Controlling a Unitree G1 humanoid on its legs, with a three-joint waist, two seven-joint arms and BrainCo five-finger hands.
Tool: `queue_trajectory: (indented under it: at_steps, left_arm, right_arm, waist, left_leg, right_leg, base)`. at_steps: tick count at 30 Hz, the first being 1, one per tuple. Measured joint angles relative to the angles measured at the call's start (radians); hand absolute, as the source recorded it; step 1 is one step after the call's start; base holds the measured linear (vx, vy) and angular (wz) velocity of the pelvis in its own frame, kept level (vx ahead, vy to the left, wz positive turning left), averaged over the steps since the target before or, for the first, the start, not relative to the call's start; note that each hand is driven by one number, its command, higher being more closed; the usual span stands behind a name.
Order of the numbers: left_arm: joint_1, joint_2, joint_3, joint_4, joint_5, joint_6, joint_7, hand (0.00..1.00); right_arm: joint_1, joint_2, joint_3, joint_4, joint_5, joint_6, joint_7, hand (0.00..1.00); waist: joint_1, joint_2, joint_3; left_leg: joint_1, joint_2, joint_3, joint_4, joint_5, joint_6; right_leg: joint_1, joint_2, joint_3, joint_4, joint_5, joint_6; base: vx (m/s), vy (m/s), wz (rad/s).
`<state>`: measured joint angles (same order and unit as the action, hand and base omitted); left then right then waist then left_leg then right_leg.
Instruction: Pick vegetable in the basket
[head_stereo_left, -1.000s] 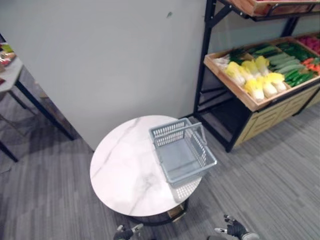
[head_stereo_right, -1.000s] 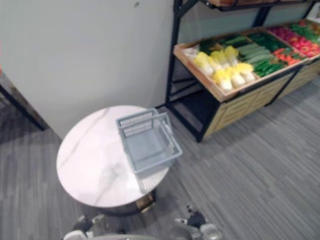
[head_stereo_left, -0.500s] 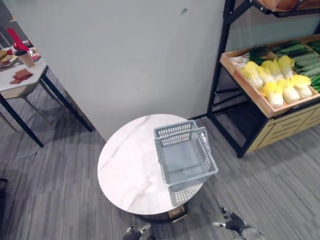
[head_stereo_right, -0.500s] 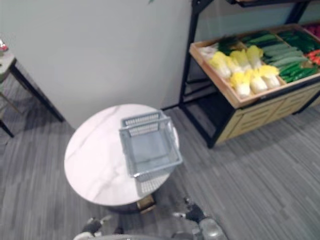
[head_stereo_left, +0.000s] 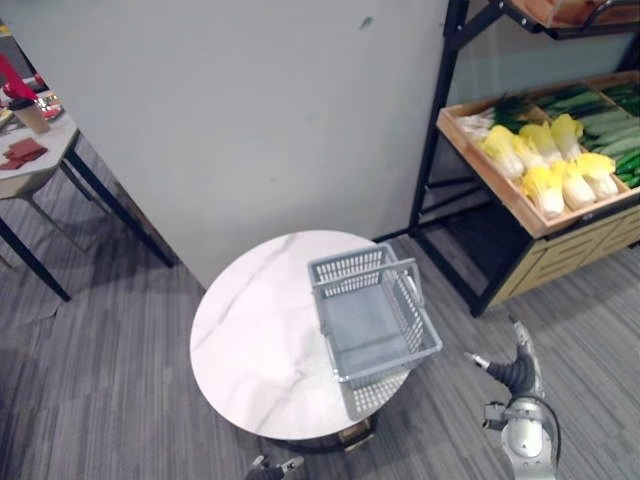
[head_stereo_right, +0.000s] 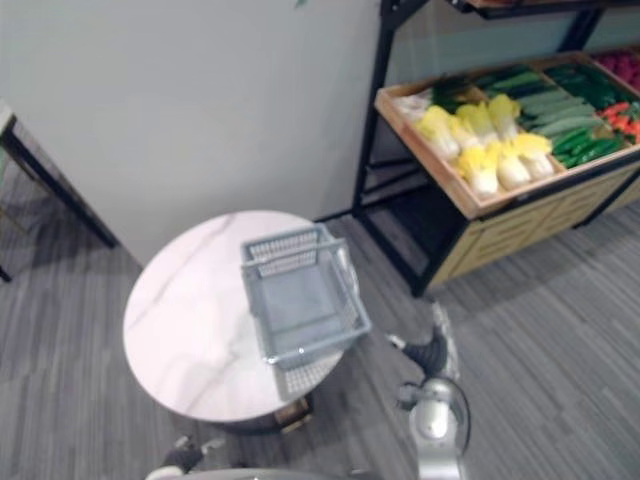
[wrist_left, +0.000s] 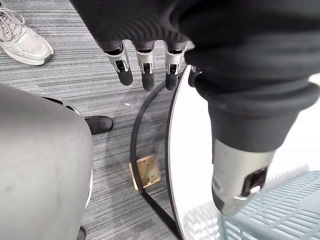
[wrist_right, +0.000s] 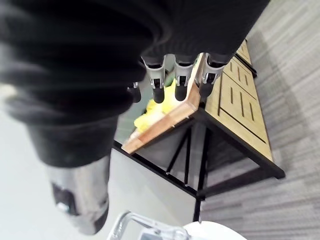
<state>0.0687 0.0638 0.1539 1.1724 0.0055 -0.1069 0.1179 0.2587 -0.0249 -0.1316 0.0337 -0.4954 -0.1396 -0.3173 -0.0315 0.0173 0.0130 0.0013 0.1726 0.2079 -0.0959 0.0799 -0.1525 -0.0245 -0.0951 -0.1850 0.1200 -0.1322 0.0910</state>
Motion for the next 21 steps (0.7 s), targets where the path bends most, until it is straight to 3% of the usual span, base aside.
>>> queue_trajectory:
  at_steps: [3,5,8,10,18,21]
  left_arm:
    - [-0.002,0.001,-0.004,-0.001,0.015,0.0,0.005,0.0]
    - [-0.003,0.006,-0.012,-0.002,0.018,-0.001,0.004,0.0]
    - [-0.004,0.021,-0.025,-0.002,0.019,-0.003,-0.006,0.0]
    - [-0.004,0.039,-0.029,-0.004,0.035,-0.004,-0.017,0.0]
    - [0.035,0.072,-0.045,-0.001,0.055,0.006,-0.068,0.0]
    - [0.021,0.077,-0.071,-0.022,0.049,0.0,-0.074,0.0]
  right_arm:
    - [-0.024,-0.065,0.109,-0.053,-0.006,-0.005,0.005,0.0]
    - [-0.072,-0.14,0.207,-0.041,-0.008,-0.023,0.058,0.0]
    - [-0.237,-0.237,0.36,0.073,-0.007,-0.05,0.158,0.0]
    - [-0.372,-0.277,0.447,0.189,-0.013,-0.051,0.21,0.0]
    - [-0.775,-0.318,0.702,0.525,-0.062,-0.052,0.321,0.0]
    - [-0.882,-0.316,0.735,0.579,-0.118,-0.054,0.338,0.0]
  waist:
    - [0.003,0.0,-0.001]
    - [0.006,-0.002,-0.003]
    - [0.016,-0.003,-0.003]
    - [0.041,-0.005,-0.004]
    - [0.118,-0.031,0.033]
    - [0.127,-0.03,0.074]
  left_leg:
    - [-0.004,0.003,0.001,-0.002,-0.009,0.009]
    - [-0.013,0.001,-0.001,-0.005,-0.009,0.01]
    - [-0.019,-0.007,-0.006,-0.006,-0.005,0.015]
    - [-0.03,-0.013,-0.021,-0.006,-0.001,0.02]
    - [-0.074,-0.032,-0.062,0.0,0.027,0.028]
    - [-0.098,-0.04,-0.096,0.0,0.044,0.026]
  right_leg:
    - [-0.006,-0.001,0.0,-0.004,0.004,0.003]
    - [-0.008,-0.002,-0.001,-0.014,0.011,0.009]
    - [-0.009,-0.012,-0.01,-0.014,0.016,0.015]
    - [-0.011,-0.017,-0.022,-0.014,0.017,0.017]
    - [-0.024,-0.029,-0.063,-0.013,0.028,0.014]
    - [-0.026,-0.036,-0.096,-0.009,0.028,0.014]
  base:
    - [-0.08,0.034,-0.01]
    - [-0.09,0.032,0.02]
    - [-0.05,0.034,0.11]
    - [-0.02,0.026,0.16]
    - [0.02,0.014,0.16]
    - [-0.04,0.019,0.38]
